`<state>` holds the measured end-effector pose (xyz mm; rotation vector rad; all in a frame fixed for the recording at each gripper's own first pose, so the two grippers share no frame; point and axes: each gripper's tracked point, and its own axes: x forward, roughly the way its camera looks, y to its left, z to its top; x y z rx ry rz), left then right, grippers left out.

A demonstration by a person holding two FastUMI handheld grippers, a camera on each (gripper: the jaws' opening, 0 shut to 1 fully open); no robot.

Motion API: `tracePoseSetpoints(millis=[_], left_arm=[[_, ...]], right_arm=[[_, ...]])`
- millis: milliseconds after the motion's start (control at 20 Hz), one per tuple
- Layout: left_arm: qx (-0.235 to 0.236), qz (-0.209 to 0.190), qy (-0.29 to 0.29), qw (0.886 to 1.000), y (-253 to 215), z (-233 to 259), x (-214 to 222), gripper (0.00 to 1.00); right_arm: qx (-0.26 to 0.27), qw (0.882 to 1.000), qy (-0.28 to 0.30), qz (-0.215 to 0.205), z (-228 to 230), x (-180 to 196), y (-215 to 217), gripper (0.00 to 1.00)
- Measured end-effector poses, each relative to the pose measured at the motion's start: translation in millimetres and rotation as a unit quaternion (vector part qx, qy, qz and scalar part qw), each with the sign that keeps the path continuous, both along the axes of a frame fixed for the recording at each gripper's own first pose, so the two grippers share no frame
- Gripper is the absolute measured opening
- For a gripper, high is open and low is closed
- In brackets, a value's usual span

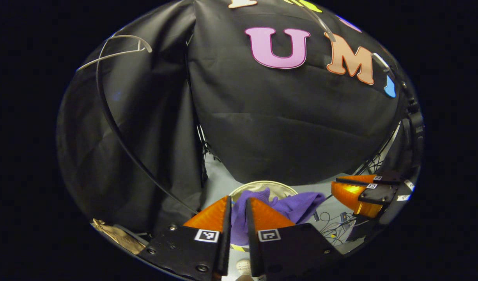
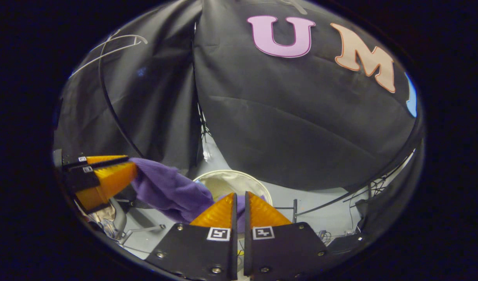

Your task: Grasp the clothes on the hanger with both hands and then place them into the laundry hamper below.

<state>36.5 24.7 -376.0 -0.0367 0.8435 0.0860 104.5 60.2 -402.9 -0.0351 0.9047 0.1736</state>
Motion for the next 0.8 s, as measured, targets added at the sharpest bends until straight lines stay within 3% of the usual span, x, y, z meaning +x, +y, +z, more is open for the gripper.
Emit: tracePoseSetpoints(millis=[100, 800], left_arm=[[0.004, -0.005, -0.004, 1.000, -0.7, 4.5, 1.6, 0.33], [-0.002, -0.021, -0.022, 1.000, -20.3, 19.2, 10.0, 0.34]], right_arm=[[0.000, 1.000, -0.005, 0.001, 2.2, 2.9, 0.4, 0.07], [0.002, 1.000, -0.014, -0.013, 9.7, -1.4, -5.5, 0.07]])
